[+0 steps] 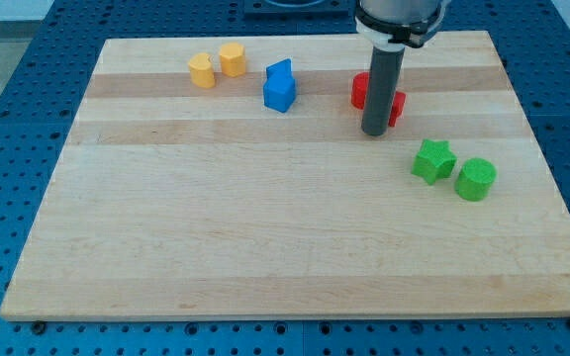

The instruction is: Move your arm towards bottom right

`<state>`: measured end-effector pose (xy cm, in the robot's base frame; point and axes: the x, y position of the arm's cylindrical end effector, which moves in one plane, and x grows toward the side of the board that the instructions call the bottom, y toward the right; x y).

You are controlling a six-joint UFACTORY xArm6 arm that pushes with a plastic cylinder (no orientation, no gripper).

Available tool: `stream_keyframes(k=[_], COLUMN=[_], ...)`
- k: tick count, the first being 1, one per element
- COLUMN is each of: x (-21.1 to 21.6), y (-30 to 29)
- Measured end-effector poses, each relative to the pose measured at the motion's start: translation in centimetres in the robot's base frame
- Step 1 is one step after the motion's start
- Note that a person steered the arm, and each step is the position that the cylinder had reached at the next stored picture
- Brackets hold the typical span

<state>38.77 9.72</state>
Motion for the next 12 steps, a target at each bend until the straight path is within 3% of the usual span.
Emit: stream_keyframes(k=[3, 5, 6, 8, 12], x=[3.1, 4.9, 2.8, -0.6, -3.4], y=[-1.9, -16.8, -22.9, -23.8, -23.5])
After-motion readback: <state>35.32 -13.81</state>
